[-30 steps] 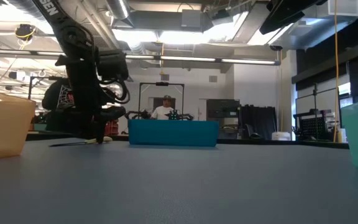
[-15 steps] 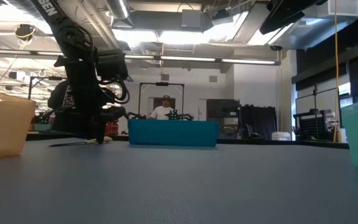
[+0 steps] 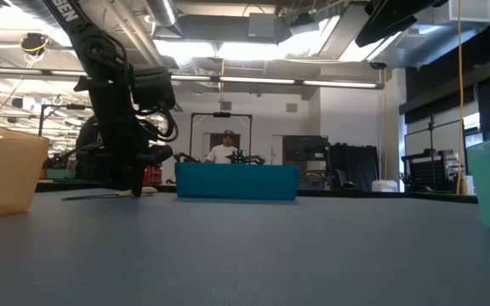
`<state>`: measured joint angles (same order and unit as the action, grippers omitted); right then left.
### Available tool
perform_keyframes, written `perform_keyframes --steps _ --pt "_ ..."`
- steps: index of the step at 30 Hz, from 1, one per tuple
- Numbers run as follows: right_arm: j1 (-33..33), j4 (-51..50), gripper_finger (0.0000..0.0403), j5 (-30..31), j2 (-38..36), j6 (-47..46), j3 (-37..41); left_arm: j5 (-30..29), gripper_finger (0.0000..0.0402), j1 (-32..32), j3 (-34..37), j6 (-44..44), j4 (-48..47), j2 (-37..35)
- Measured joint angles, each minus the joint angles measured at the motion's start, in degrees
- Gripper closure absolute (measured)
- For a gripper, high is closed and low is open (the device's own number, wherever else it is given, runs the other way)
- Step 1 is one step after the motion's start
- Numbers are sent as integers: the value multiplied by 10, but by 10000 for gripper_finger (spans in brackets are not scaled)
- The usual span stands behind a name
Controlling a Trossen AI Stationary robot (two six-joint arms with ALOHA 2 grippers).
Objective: Sort silverware by color (type)
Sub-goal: Put the yellow knife into the green bin
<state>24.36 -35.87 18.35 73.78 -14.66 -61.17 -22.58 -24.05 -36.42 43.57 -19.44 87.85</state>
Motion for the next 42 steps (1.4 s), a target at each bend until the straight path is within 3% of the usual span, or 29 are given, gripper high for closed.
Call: perform_keyframes --steps 7,30,42 --pt "0 0 226 0 0 0 0 0 347 0 0 0 0 0" --pt "0 -35 226 0 -1 0 0 -1 345 0 -1 12 -4 -2" --pt "0 -38 226 0 -2 0 0 -8 345 -1 -62 -21 -22 -1"
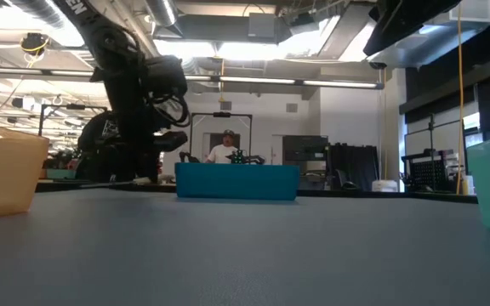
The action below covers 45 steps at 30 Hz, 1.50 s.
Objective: Sort silverware by color (type)
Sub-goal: Put the yellow knife into the green bin
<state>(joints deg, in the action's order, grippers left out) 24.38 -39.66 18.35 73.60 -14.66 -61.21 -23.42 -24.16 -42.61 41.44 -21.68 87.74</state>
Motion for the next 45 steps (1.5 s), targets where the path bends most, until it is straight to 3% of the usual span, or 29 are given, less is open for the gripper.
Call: perform_keyframes --steps 11,19,24,30,33,39,45 --pt "0 0 226 0 0 -2 0 -27 345 0 -75 0 -67 0" --pt "0 0 226 0 -1 -2 0 -75 345 0 -151 -7 -166 -1" --pt "0 -2 226 0 -1 -2 0 -53 345 2 -199 -29 -176 -1" --pt "0 -49 226 0 -1 -19 0 95 345 43 -213 -29 -61 -2" --pt "0 -56 226 0 -1 -20 0 132 345 81 -213 -27 22 -1" --pt "0 -48 226 5 -1 -24 0 135 345 158 -213 -25 133 0" --pt "0 5 226 108 -1 -60 0 61 345 233 -213 -37 182 0"
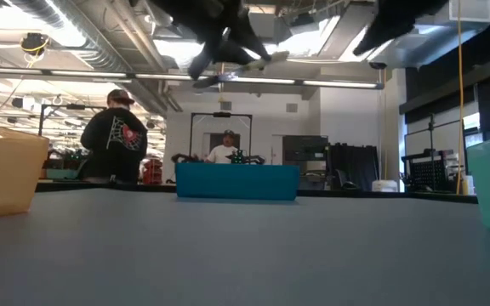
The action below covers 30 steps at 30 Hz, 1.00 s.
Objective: Sort silverware by color (type)
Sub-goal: Put the yellow knife into the green bin
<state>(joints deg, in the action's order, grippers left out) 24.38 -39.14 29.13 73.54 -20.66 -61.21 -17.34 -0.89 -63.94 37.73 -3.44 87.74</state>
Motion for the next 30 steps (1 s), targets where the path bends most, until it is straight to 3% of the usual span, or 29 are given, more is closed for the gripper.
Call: perform_keyframes --steps 7,11,15,24,30 --pt "0 134 226 184 0 -17 0 -165 345 71 0 -39 20 0" --pt "-9 232 226 231 0 -16 0 -234 345 101 0 -63 37 0" --pt "-37 289 226 199 1 -16 0 -270 345 123 0 -89 60 0" --pt "-102 389 226 52 15 -48 0 -315 345 152 0 -114 82 0" --pt "-122 418 226 43 17 -81 0 -315 345 157 0 -115 103 0"
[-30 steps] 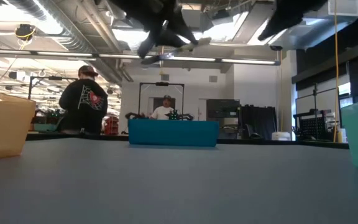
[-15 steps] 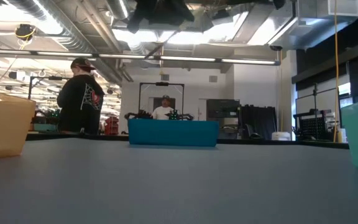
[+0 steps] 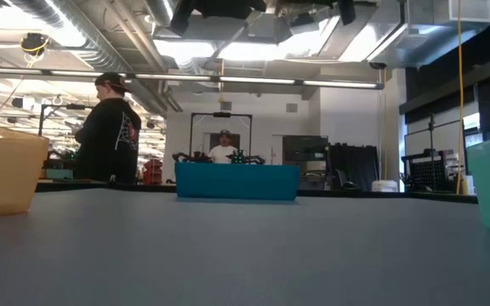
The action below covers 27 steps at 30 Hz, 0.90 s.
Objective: Sort silverware by color (type)
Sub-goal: Put the yellow knife into the green bin
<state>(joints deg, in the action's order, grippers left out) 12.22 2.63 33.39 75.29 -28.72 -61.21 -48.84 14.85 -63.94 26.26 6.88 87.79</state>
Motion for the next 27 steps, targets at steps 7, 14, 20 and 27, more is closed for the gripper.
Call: perform_keyframes --steps 7,14,20,27 --pt "0 9 226 0 0 -1 0 4 345 0 0 0 22 0" --pt "1 5 226 1 0 0 0 4 345 0 0 0 34 0" --pt "1 41 226 46 29 -13 0 5 345 0 0 1 39 0" --pt "1 105 226 42 60 -10 0 2 345 2 0 1 34 0"
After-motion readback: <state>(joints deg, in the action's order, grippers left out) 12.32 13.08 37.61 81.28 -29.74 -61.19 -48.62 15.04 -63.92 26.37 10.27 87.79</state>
